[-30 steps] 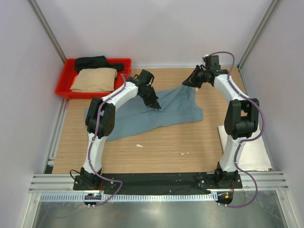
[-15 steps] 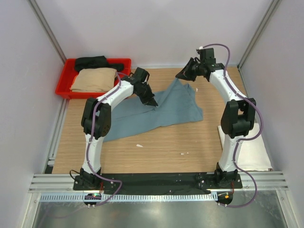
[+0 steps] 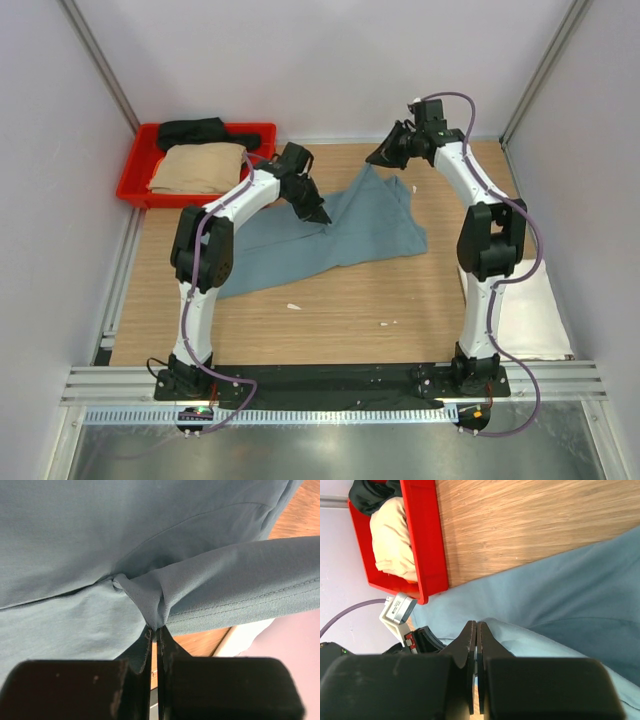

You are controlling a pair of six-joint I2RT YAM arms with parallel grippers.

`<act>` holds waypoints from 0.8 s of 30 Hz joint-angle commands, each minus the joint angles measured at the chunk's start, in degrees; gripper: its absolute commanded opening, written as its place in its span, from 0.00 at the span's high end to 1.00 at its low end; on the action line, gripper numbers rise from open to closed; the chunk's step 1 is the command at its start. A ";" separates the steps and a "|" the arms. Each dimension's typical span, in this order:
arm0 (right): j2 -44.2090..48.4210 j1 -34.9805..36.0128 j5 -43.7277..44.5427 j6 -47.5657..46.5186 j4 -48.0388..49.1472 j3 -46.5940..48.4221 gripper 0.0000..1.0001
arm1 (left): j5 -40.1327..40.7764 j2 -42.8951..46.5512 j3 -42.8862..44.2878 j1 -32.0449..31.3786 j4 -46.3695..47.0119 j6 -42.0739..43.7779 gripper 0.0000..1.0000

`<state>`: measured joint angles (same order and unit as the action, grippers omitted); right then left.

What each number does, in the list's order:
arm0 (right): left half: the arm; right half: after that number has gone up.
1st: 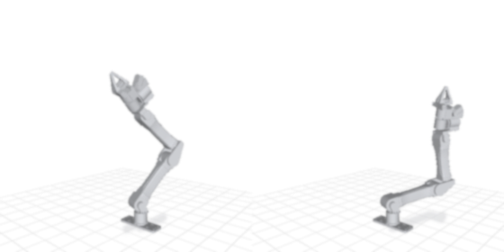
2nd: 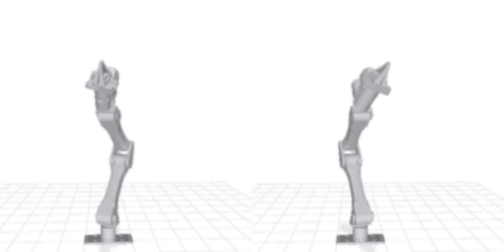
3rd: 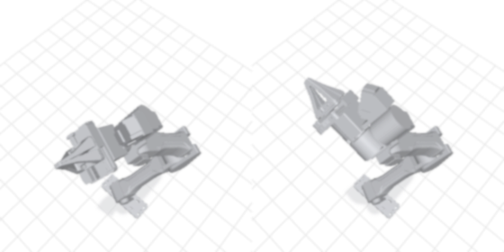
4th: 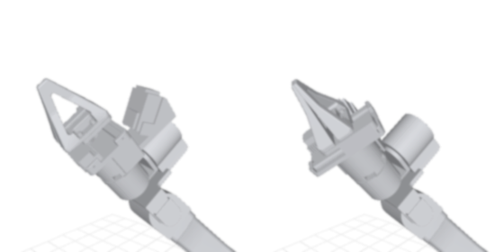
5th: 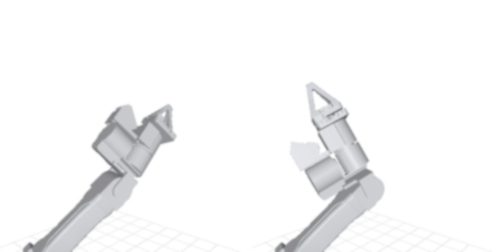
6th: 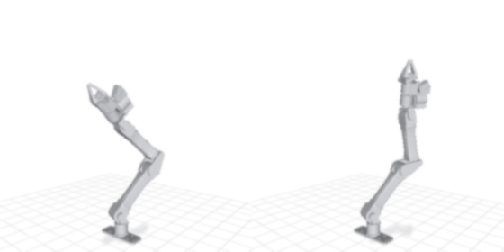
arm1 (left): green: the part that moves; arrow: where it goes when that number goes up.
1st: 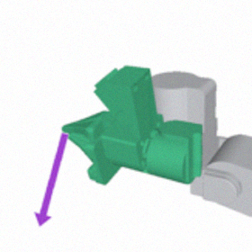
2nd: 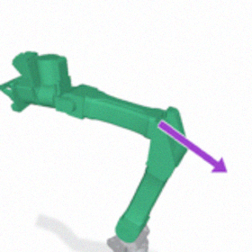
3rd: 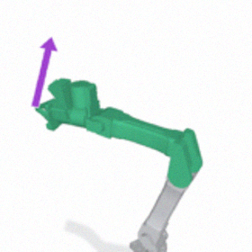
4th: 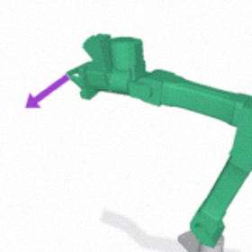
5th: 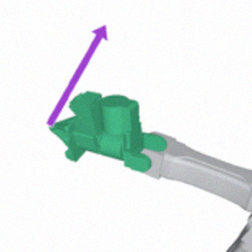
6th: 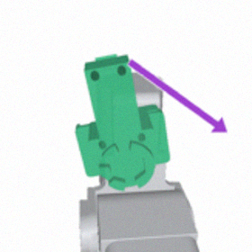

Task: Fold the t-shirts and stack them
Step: Fold the tshirt

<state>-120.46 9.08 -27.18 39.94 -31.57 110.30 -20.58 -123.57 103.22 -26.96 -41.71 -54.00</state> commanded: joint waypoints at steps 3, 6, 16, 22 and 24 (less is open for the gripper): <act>-1.52 0.32 0.20 1.01 1.95 5.45 0.99 | -0.16 1.58 -0.56 0.51 -1.26 0.12 1.00; -2.40 0.50 0.28 1.19 2.04 6.33 0.99 | -0.25 1.66 -0.48 0.51 -1.26 0.03 1.00; -2.42 0.15 1.77 -1.35 -2.77 8.26 0.99 | -0.16 2.28 -1.88 0.86 -1.26 0.12 1.00; 7.42 -1.25 4.33 -4.26 -3.58 -4.20 0.99 | -1.39 2.89 -2.50 1.56 -1.62 1.09 1.00; 10.68 -1.52 4.33 -4.70 -3.93 -8.33 0.99 | -2.53 2.55 -2.67 1.74 -1.96 1.70 1.00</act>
<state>-118.50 8.78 -24.56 37.41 -35.83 104.88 -20.97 -123.57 101.16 -25.82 -41.71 -53.60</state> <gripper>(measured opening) 0.042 0.010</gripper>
